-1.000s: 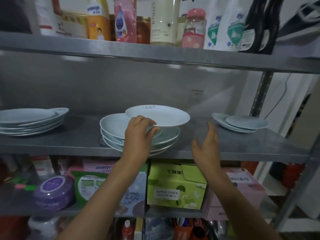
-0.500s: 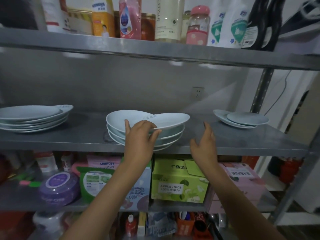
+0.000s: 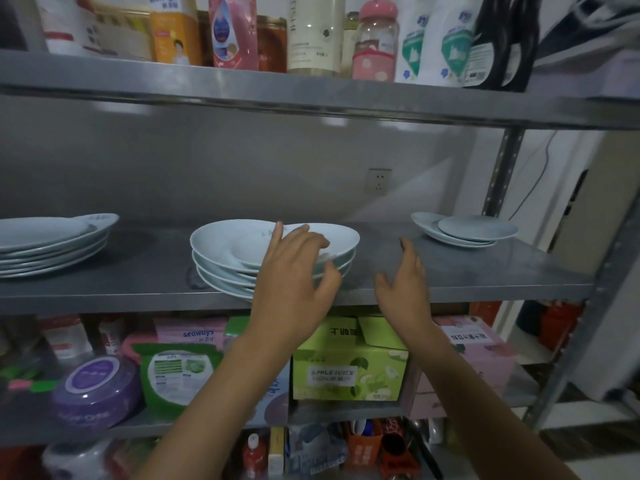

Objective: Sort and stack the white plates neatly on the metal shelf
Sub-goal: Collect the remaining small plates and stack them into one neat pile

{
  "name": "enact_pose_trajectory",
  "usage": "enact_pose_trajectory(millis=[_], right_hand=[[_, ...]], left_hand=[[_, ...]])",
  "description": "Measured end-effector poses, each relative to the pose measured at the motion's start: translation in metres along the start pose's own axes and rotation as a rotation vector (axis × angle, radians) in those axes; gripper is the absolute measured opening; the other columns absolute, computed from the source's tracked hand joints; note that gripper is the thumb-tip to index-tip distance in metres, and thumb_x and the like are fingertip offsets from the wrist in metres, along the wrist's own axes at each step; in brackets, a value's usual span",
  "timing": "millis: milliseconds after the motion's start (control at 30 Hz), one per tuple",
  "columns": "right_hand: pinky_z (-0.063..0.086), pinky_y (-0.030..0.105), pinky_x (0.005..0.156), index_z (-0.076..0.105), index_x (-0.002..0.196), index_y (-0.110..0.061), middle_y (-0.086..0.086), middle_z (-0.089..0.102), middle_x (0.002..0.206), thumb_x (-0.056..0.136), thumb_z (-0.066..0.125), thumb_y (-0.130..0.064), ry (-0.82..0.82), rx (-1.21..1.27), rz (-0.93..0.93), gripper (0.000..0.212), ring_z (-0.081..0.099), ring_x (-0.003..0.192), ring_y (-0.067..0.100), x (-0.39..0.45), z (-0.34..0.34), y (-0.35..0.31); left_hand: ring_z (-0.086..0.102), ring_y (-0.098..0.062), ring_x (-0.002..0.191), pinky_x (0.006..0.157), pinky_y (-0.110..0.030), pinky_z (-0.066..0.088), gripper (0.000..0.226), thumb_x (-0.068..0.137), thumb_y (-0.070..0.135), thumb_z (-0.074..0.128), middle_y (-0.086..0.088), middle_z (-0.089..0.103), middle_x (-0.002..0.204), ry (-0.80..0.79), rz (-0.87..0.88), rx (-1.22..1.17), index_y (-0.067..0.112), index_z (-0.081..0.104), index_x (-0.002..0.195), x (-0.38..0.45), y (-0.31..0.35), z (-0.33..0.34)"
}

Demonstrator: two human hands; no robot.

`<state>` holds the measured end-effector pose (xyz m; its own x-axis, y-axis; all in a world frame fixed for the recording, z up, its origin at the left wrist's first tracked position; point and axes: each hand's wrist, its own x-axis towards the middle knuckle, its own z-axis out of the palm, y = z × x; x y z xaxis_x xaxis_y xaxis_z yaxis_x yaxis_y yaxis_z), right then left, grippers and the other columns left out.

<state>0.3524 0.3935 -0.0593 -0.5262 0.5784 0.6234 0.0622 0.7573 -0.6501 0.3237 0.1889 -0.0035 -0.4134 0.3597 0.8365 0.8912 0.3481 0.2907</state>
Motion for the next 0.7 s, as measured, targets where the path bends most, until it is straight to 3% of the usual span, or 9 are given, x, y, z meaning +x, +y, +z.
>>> enact_pose_trajectory(millis=[100, 233, 367, 467, 567, 700], right_hand=[[0.036, 0.036, 0.104, 0.019, 0.144, -0.025, 0.005, 0.035, 0.144, 0.084, 0.054, -0.02, 0.021, -0.034, -0.009, 0.07, 0.038, 0.13, 0.023, 0.005, -0.013, 0.012], [0.037, 0.04, 0.107, 0.024, 0.145, -0.018, 0.009, 0.038, 0.143, 0.083, 0.055, -0.016, 0.044, -0.084, -0.018, 0.068, 0.038, 0.13, 0.024, 0.016, -0.043, 0.039], [0.039, 0.04, 0.105, 0.027, 0.144, -0.019, 0.007, 0.04, 0.14, 0.085, 0.053, -0.014, 0.085, -0.14, -0.028, 0.065, 0.041, 0.127, 0.023, 0.029, -0.071, 0.073], [0.036, 0.036, 0.106, 0.029, 0.142, -0.021, 0.005, 0.041, 0.14, 0.085, 0.051, -0.014, 0.118, -0.159, -0.007, 0.061, 0.039, 0.127, 0.02, 0.039, -0.089, 0.107], [0.038, 0.036, 0.106, 0.036, 0.139, -0.016, 0.007, 0.047, 0.136, 0.085, 0.049, -0.012, 0.142, -0.188, 0.028, 0.055, 0.043, 0.124, 0.021, 0.056, -0.106, 0.141], [0.027, 0.012, 0.096, 0.041, 0.134, -0.017, 0.005, 0.052, 0.131, 0.085, 0.05, -0.009, 0.161, -0.213, 0.033, 0.051, 0.043, 0.113, 0.004, 0.082, -0.121, 0.177]], left_hand=[[0.048, -0.019, 0.124, 0.119, -0.034, 0.012, 0.029, 0.087, 0.016, 0.049, -0.005, 0.063, 0.115, 0.0, 0.088, -0.092, 0.006, 0.062, 0.11, 0.004, 0.026, 0.024], [0.023, 0.004, 0.131, 0.112, -0.009, 0.004, 0.041, 0.091, 0.017, 0.05, -0.003, 0.05, 0.138, -0.117, 0.034, -0.273, 0.01, 0.051, 0.131, 0.006, 0.052, 0.068], [0.01, 0.01, 0.131, 0.107, -0.004, -0.002, 0.047, 0.095, 0.022, 0.048, 0.004, 0.038, 0.149, -0.221, 0.021, -0.259, 0.019, 0.04, 0.141, 0.005, 0.063, 0.117], [0.004, 0.009, 0.134, 0.113, -0.016, 0.003, 0.054, 0.096, 0.027, 0.048, 0.006, 0.027, 0.155, -0.275, -0.033, -0.288, 0.024, 0.029, 0.146, 0.009, 0.069, 0.156], [-0.014, 0.007, 0.14, 0.116, -0.027, 0.004, 0.072, 0.097, 0.033, 0.044, 0.019, -0.002, 0.158, -0.342, -0.053, -0.329, 0.039, -0.005, 0.149, 0.02, 0.079, 0.196], [-0.017, -0.003, 0.143, 0.118, -0.033, -0.003, 0.074, 0.098, 0.036, 0.039, 0.014, -0.012, 0.159, -0.383, -0.034, -0.287, 0.042, -0.017, 0.146, 0.044, 0.091, 0.242]])
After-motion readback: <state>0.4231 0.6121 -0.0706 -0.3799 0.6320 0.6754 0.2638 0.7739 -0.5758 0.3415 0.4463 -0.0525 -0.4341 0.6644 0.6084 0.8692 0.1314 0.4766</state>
